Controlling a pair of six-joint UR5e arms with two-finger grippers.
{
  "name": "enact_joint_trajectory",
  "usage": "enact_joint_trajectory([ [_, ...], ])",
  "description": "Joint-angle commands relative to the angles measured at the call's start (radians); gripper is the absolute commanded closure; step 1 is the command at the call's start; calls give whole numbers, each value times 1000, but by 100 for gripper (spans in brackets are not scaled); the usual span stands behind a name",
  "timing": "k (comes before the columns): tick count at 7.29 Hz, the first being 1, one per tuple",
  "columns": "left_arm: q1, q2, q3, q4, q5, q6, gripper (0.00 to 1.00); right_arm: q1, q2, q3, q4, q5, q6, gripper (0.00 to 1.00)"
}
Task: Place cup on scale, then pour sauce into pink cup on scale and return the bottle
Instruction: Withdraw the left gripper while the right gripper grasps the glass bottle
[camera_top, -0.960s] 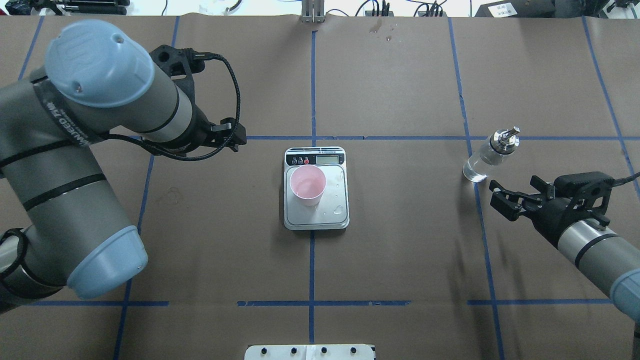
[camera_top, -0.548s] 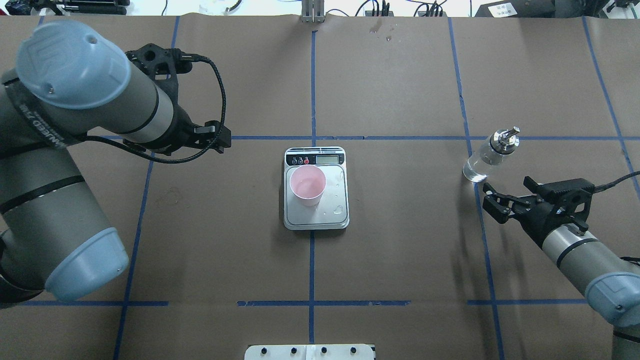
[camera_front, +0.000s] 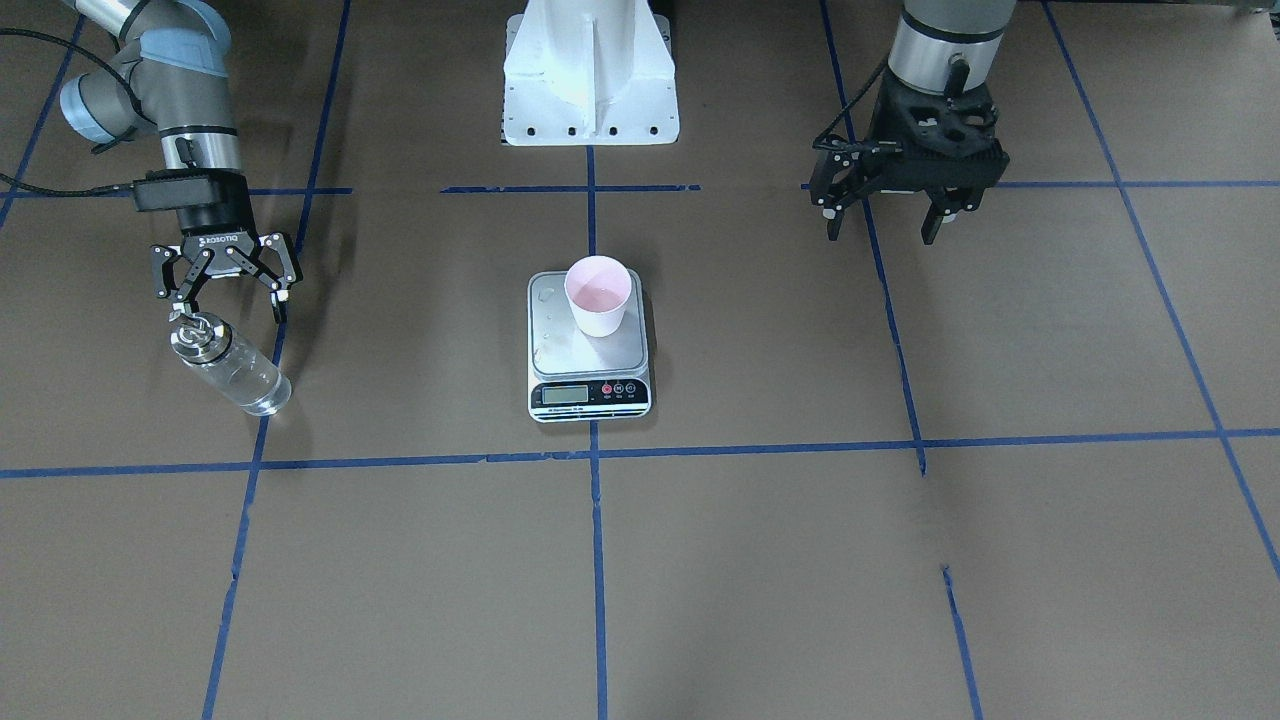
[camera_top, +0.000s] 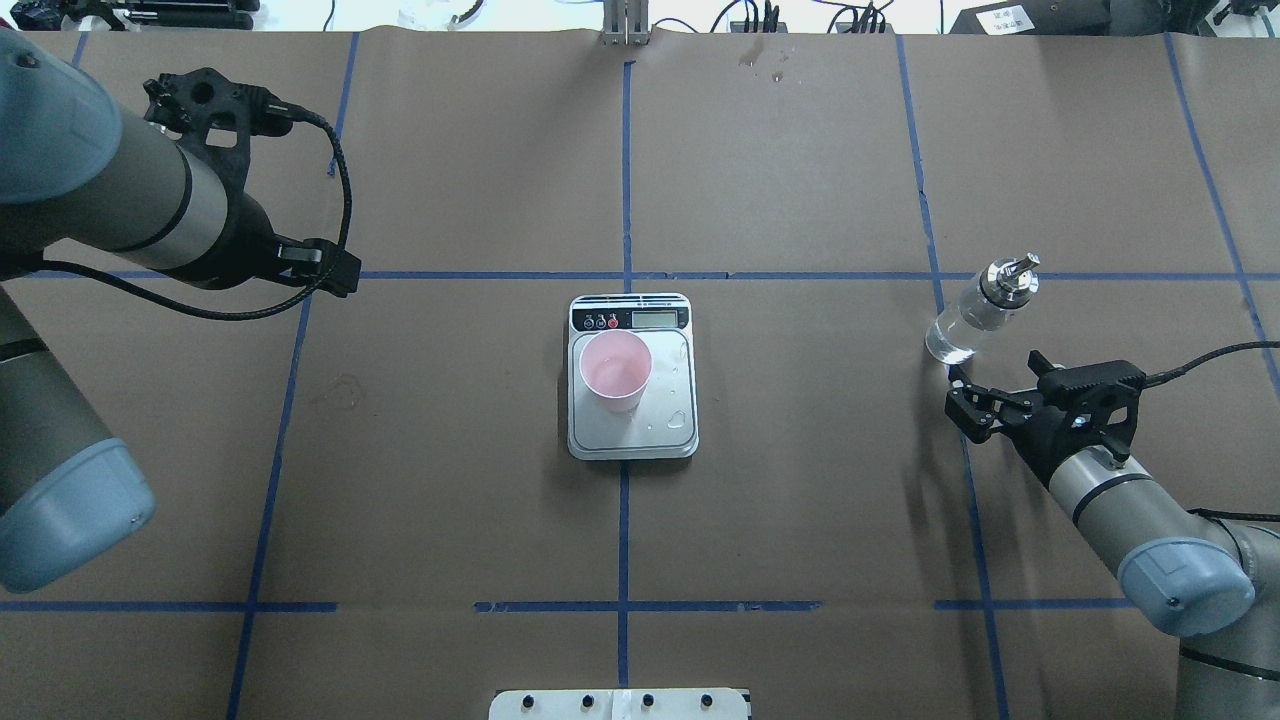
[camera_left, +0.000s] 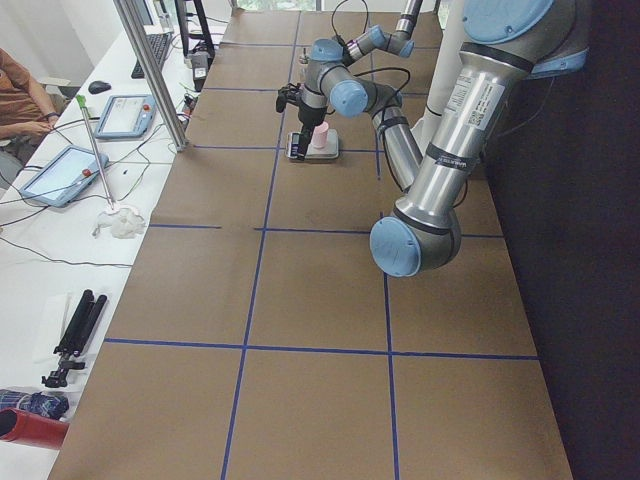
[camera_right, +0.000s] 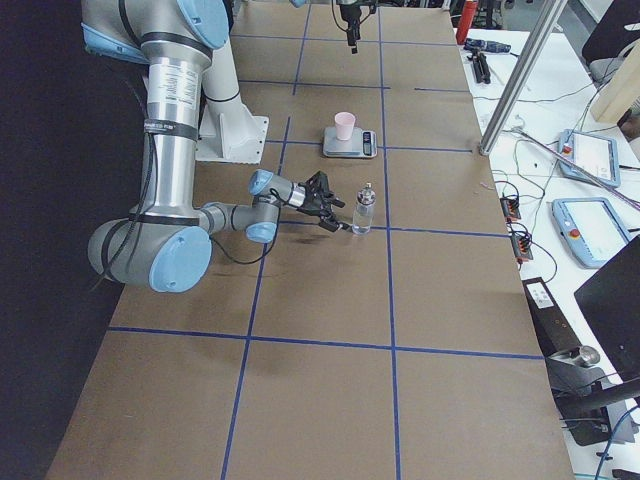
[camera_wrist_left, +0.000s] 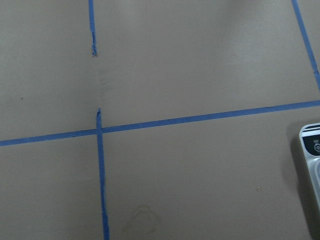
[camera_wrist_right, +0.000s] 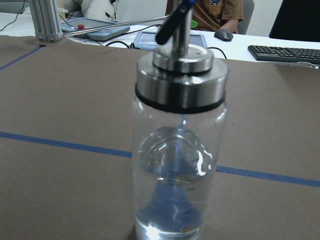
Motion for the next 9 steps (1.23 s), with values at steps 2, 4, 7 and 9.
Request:
enact_joint_trajectory([
  [2,-10,25,-2,1,3,5,0,29,43,-26,2,0,-53,0],
  [4,-10,35,-6,1,3,30,0,53,57,-57,2,3,-51,0],
  [7,-82,85,-15,4,0,194,0,78,83,-77,1,9,-50,0],
  [9,-104,108,-15,3,-1,248,0,88,129,-113,2,9,-50,0],
])
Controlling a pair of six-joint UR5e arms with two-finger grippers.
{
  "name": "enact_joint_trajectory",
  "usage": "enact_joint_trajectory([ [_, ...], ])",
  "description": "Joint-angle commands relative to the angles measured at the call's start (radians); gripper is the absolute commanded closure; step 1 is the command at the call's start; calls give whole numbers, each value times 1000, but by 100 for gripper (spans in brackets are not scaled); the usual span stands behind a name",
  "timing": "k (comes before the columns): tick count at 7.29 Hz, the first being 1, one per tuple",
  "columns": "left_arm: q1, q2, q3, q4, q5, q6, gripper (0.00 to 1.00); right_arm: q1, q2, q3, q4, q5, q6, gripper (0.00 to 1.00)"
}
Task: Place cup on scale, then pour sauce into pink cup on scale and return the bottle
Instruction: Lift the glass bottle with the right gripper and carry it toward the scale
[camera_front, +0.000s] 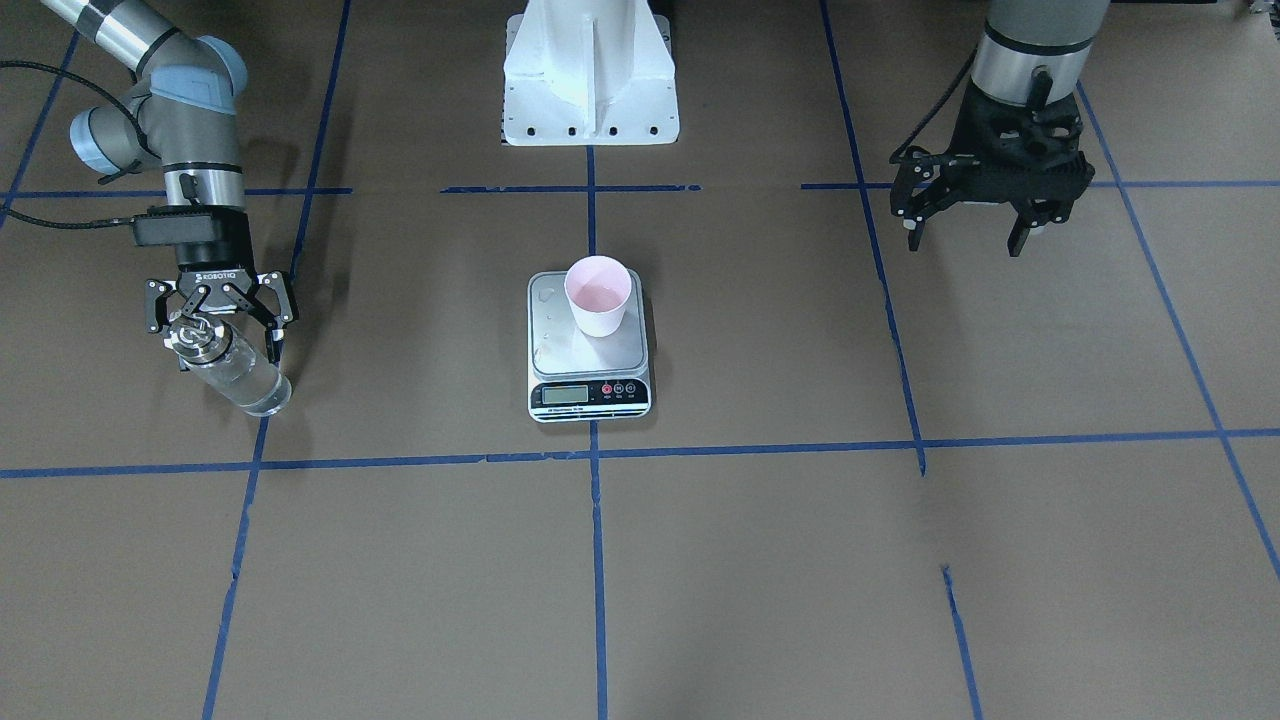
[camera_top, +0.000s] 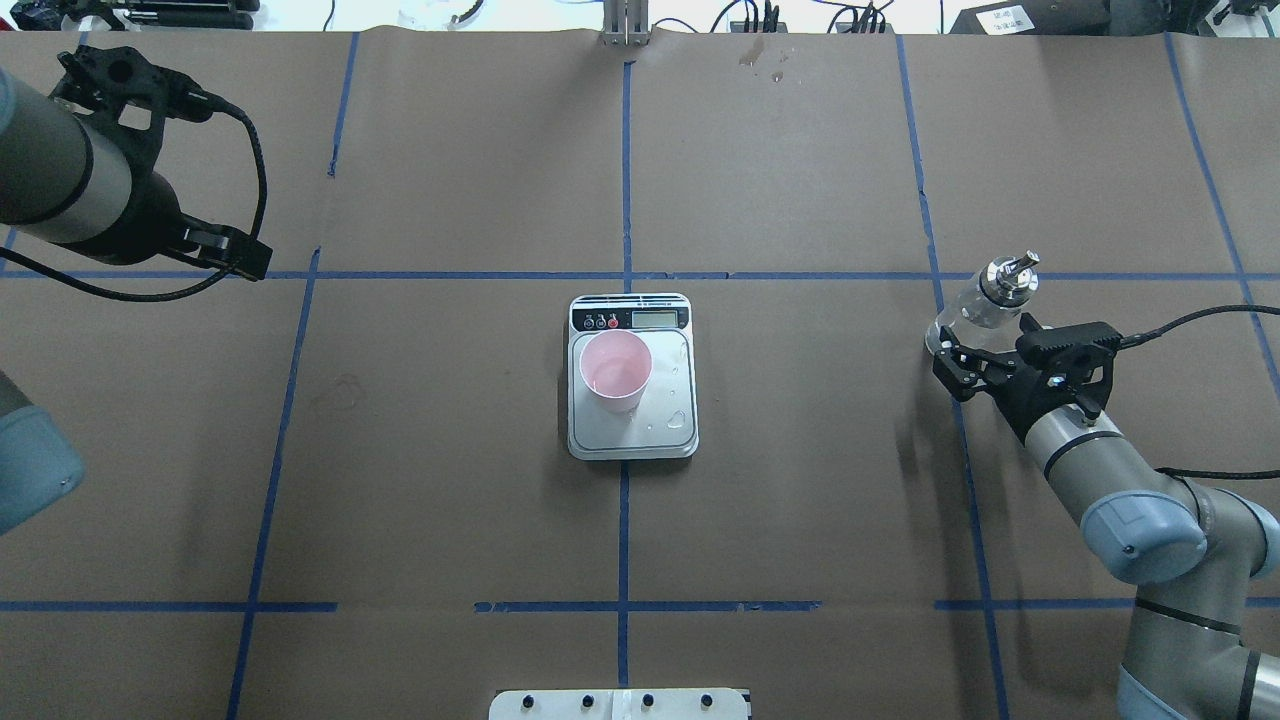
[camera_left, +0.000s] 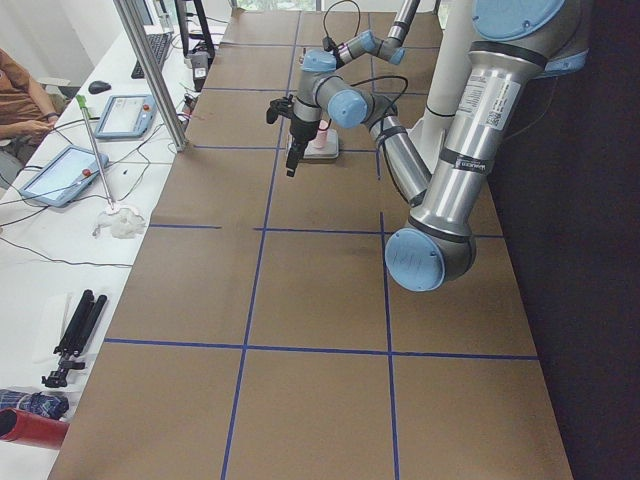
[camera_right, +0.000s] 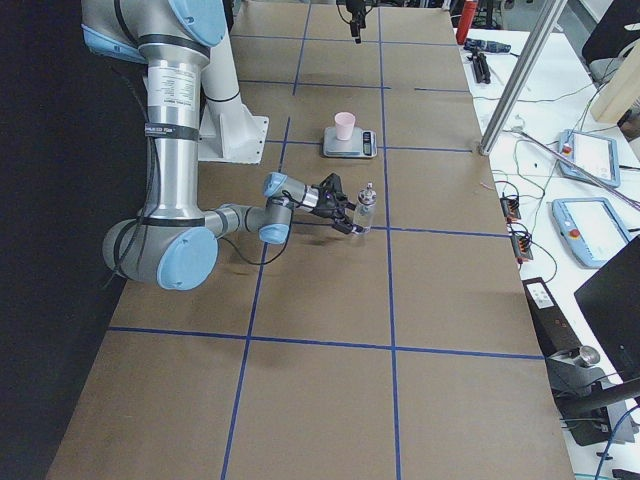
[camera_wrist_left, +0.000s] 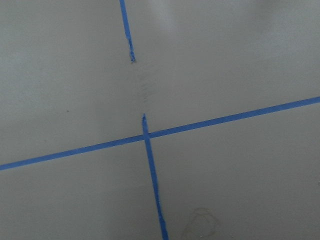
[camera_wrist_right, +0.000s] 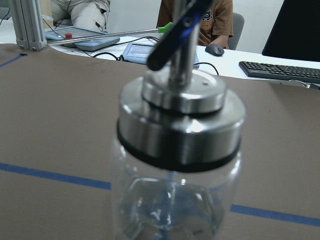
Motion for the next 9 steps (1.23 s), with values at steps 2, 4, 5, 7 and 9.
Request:
enact_joint_trajectory([
  [2,-19,17,0,-1,-3,37,0,20,23,-20,-1,13,-1,0],
  [4,-19,17,0,-1,-3,37,0,34,25,-24,-1,29,-1,0],
  [5,-19,17,0,-1,-3,36,0,36,42,-29,-1,29,-1,0],
  [7,-19,17,0,-1,-4,36,0,40,63,-46,-1,29,-1,0],
  [9,-19,17,1,-1,-4,36,0,45,76,-47,-1,31,0,35],
])
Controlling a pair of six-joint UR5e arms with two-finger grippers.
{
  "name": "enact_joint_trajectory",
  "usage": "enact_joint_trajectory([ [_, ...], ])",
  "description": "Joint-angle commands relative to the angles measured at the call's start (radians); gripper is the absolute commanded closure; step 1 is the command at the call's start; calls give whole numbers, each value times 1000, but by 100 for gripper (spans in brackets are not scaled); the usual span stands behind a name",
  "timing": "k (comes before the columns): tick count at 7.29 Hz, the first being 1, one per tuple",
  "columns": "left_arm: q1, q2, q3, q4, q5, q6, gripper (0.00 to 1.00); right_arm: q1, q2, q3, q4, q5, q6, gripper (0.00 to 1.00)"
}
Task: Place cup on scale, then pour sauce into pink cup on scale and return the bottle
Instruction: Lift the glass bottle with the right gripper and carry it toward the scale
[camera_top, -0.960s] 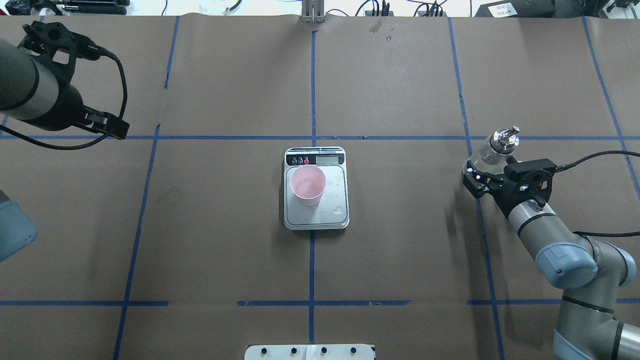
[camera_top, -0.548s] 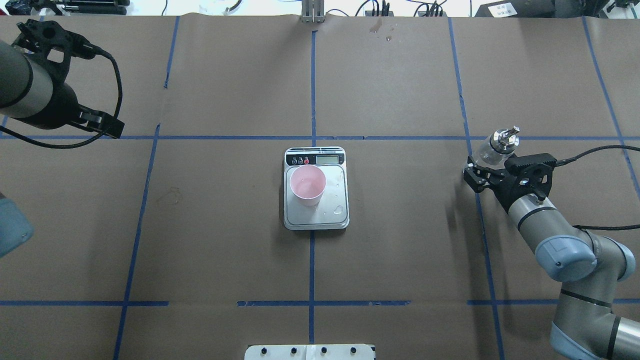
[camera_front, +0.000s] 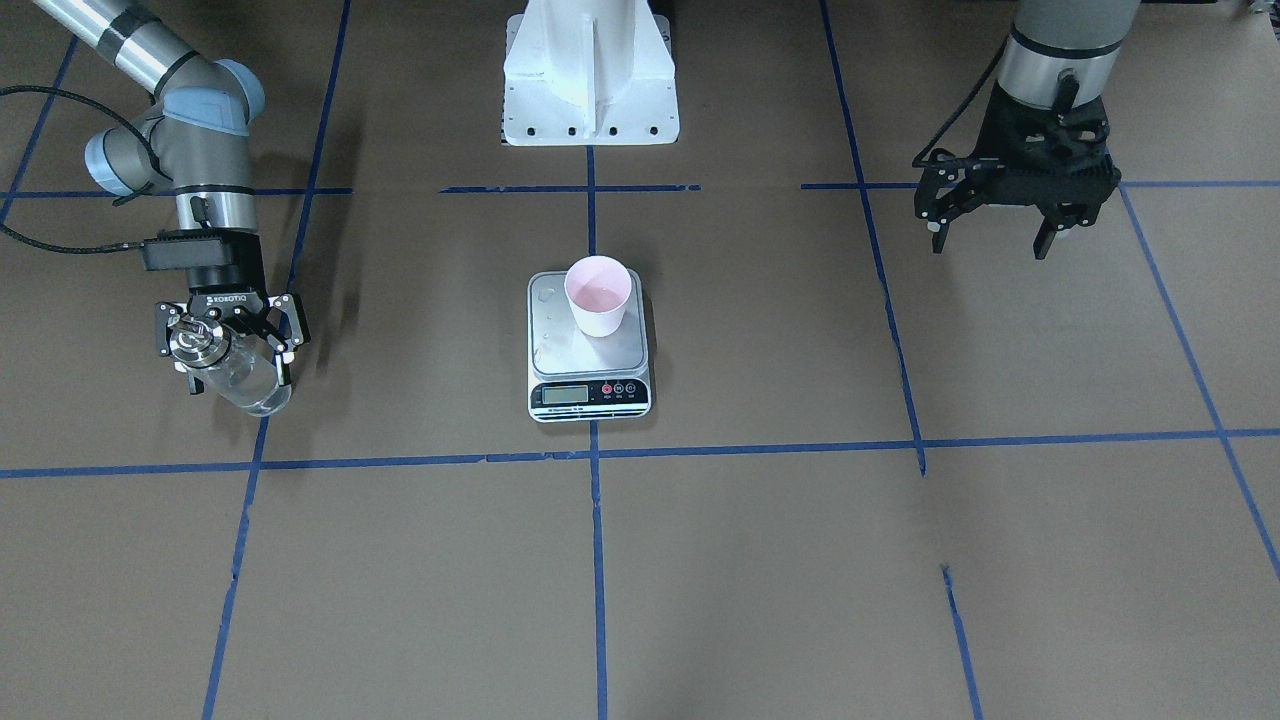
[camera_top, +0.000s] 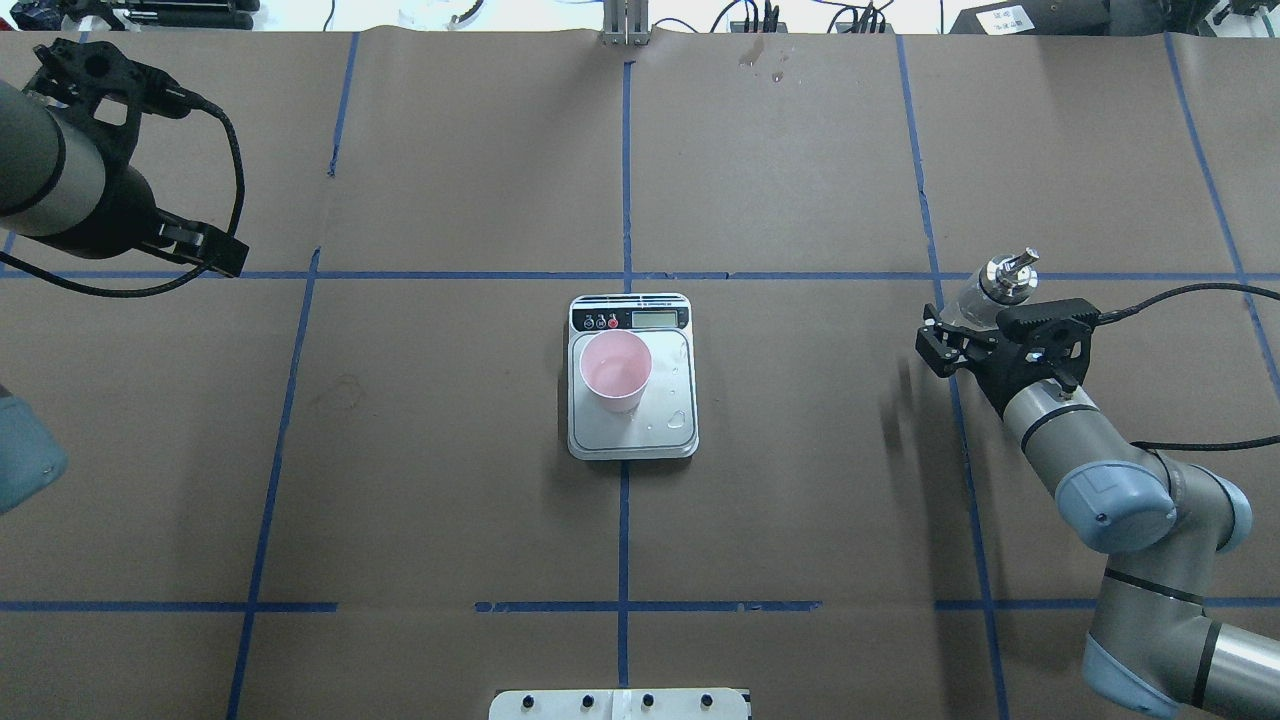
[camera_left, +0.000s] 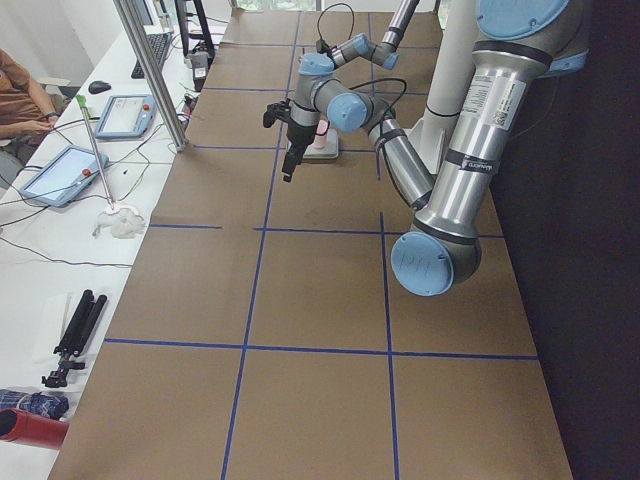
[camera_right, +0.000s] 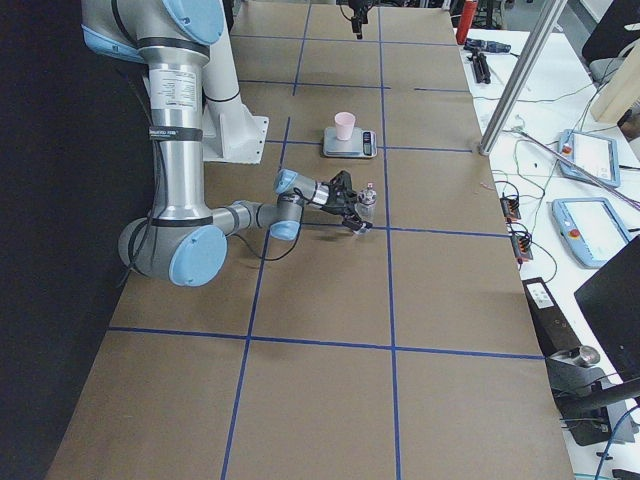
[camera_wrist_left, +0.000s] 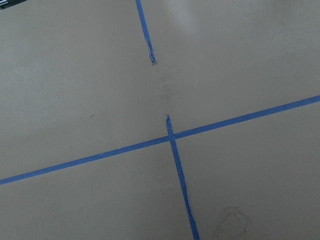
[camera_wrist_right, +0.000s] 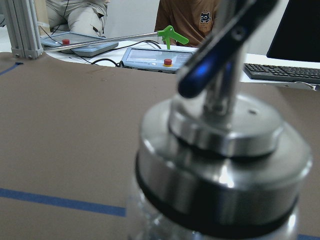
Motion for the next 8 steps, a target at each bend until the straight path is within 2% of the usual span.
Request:
enact_joint_trajectory([
  [1,0,0,0,0,-2,-2,0,16,35,-3,0,14,-2,72],
  [2,0,-2,0,0,-2,-5,0,24,40,-3,2,27,-2,97],
  [3,0,-3,0,0,-3,-9,0,36,43,9,2,37,-3,100],
  [5,-6,-2,-9,0,-5,-5,0,94,34,90,-12,137,-99,100],
  [7,-49,20,-26,2,-23,78,0,96,29,156,-40,129,-140,100],
  [8,-92,50,-25,-2,-44,162,0,98,32,223,-193,90,-185,100],
])
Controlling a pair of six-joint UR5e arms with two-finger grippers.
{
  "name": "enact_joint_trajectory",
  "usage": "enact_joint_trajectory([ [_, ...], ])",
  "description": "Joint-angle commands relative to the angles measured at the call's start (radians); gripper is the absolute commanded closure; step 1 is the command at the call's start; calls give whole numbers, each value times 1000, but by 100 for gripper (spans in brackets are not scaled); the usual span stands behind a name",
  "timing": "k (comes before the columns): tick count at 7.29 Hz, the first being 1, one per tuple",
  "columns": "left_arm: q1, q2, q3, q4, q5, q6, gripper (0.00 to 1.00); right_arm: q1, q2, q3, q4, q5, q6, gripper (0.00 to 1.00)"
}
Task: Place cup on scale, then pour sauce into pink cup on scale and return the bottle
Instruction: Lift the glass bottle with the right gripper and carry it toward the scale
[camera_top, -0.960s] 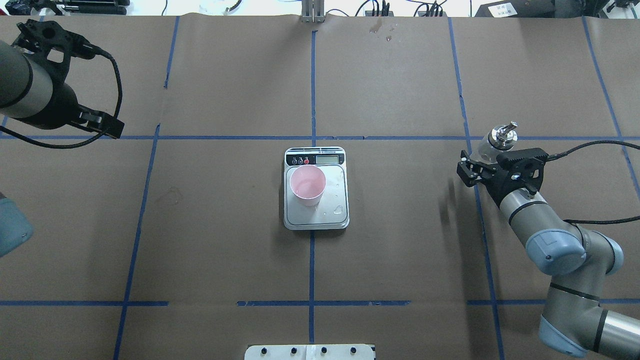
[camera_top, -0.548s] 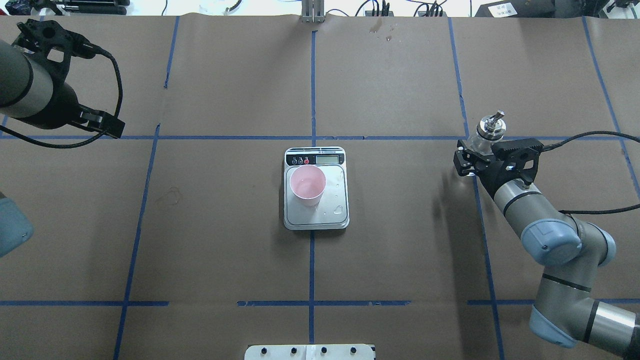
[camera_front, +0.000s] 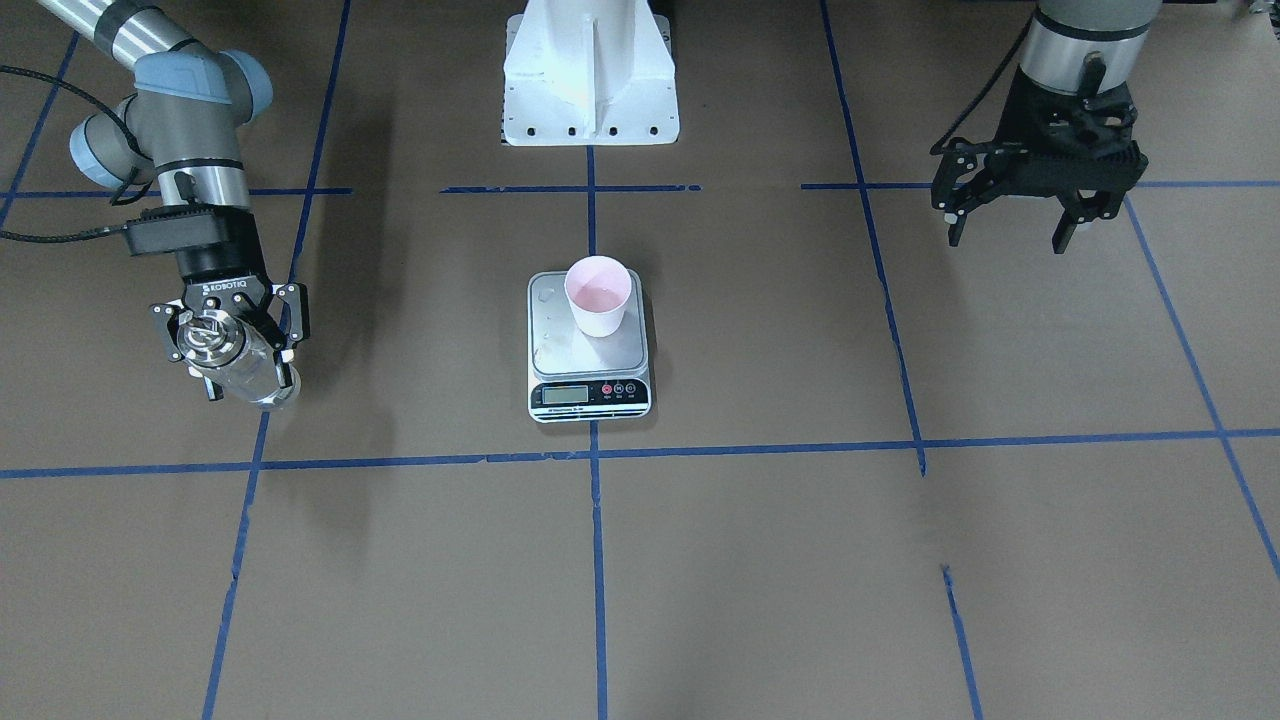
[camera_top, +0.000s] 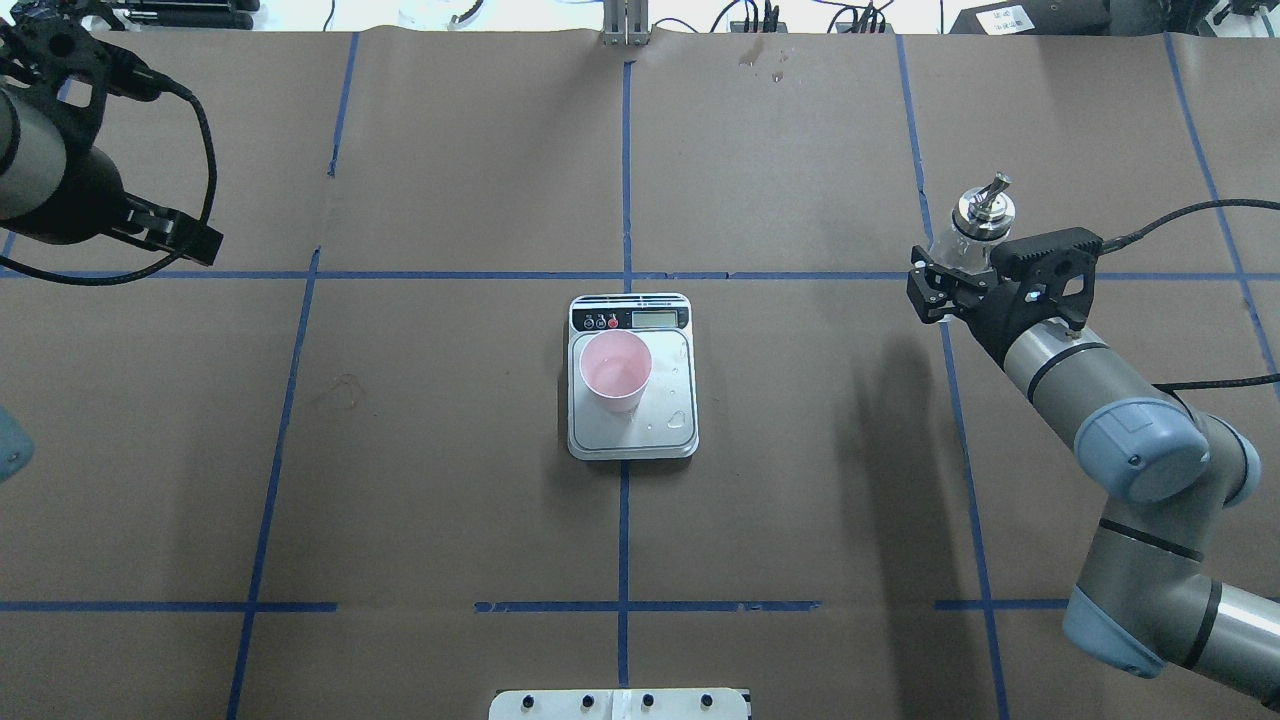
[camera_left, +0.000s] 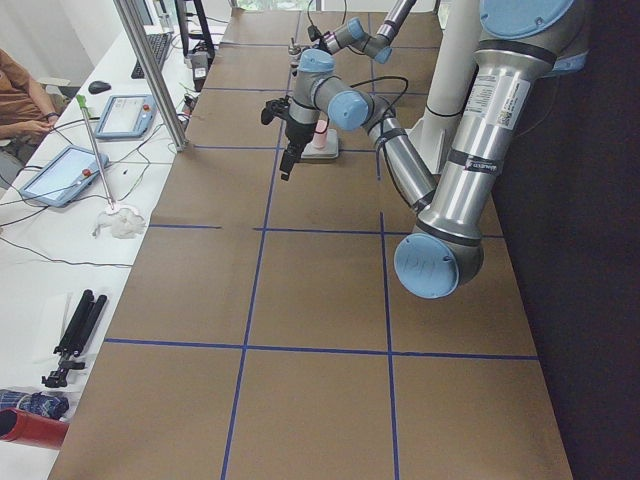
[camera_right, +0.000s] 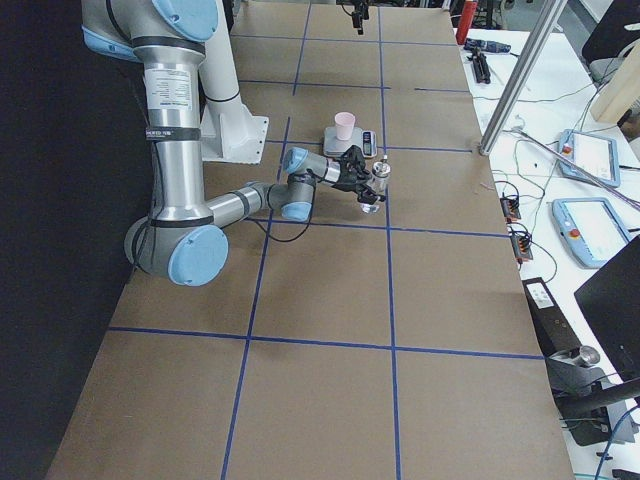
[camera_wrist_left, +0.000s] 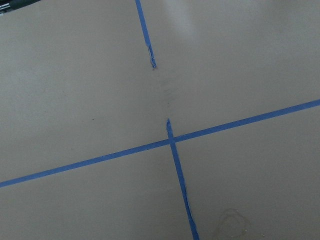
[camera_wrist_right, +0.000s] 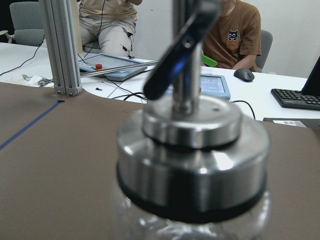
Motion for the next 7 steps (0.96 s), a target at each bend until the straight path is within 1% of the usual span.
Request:
enact_joint_trajectory([
  [1,-102,57,4,-7,-25,179,0,-3,10,140,-224,-52,-75,100],
  [2,-168,89,14,-13,-70,291,0,-6,23,165,-241,-46,-78,100],
  [3,-235,99,56,-30,-110,385,0,-8,77,157,-247,-44,-86,100],
  [4,-295,131,99,-65,-149,474,0,-9,114,159,-305,-43,-98,100],
  [5,-366,161,188,-147,-205,570,0,-9,189,146,-342,-35,-106,100],
  [6,-436,175,325,-250,-271,700,0,-9,222,140,-412,-38,-123,100],
  [7,-473,177,437,-352,-292,753,0,-12,234,163,-426,-5,-145,100],
])
